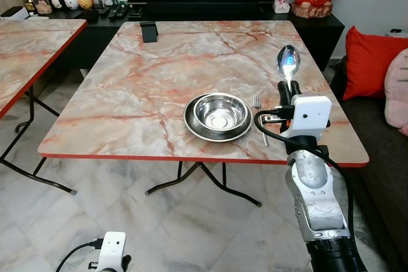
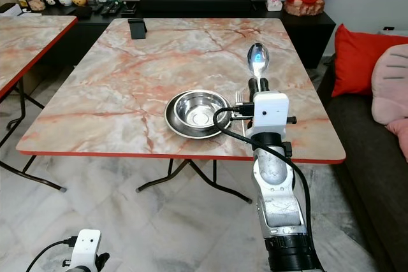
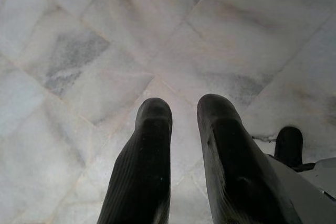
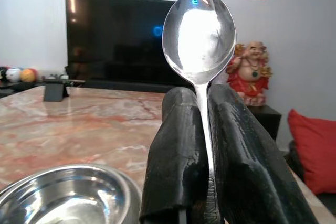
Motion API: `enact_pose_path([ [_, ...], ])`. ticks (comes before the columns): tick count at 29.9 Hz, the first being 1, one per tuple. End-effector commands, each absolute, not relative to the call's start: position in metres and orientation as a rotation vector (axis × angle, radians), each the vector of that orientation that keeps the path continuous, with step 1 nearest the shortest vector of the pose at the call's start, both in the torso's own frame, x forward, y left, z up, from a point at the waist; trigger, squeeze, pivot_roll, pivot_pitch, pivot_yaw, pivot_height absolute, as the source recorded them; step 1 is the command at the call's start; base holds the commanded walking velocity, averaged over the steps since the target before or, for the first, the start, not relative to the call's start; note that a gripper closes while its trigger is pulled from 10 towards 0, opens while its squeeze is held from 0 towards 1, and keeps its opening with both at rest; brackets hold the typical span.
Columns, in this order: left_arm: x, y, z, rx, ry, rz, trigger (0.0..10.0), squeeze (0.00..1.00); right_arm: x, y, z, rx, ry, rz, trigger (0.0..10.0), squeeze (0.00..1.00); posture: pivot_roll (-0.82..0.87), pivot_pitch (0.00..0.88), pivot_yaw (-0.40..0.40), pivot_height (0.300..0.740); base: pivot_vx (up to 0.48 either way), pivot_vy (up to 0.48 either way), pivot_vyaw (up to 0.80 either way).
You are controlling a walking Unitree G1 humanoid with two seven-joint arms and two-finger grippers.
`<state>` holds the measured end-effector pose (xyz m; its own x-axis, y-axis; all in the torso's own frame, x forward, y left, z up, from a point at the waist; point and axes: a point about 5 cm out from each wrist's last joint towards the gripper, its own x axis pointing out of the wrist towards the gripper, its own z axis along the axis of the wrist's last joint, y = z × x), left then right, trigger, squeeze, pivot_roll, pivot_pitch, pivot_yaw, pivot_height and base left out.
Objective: Setting the table
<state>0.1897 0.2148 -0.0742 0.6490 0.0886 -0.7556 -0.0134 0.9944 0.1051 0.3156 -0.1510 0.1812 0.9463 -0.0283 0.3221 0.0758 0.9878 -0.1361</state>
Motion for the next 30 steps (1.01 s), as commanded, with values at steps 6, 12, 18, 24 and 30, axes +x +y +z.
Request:
enact_pose_path([
  [6, 0.189, 0.217, -0.075, 0.084, 0.878, 0.065, 10.0, 0.00, 0.319, -0.148, 0.185, -0.128, -0.327, -0.048, 10.0, 0.00, -0.02, 0.000, 0.009, 0.740, 0.282, 0.000, 0.00],
  [12, 0.189, 0.216, -0.075, 0.083, 0.876, 0.062, 10.0, 0.00, 0.317, -0.146, 0.182, -0.126, -0.318, -0.041, 10.0, 0.00, -0.02, 0.000, 0.005, 0.740, 0.291, 0.000, 0.00],
  [18, 0.189, 0.215, -0.075, 0.080, 0.879, 0.060, 10.0, 0.00, 0.318, -0.147, 0.185, -0.120, -0.328, -0.043, 10.0, 0.00, -0.03, 0.000, 0.003, 0.740, 0.300, 0.000, 0.00],
  [24, 0.190, 0.215, -0.075, 0.078, 0.877, 0.059, 10.0, 0.00, 0.320, -0.147, 0.187, -0.127, -0.329, -0.041, 10.0, 0.00, -0.03, 0.000, 0.000, 0.740, 0.292, 0.000, 0.00],
  [30, 0.190, 0.215, -0.075, 0.085, 0.880, 0.055, 10.0, 0.00, 0.318, -0.156, 0.187, -0.092, -0.315, -0.077, 10.0, 0.00, -0.03, 0.000, 0.001, 0.740, 0.047, 0.000, 0.00],
])
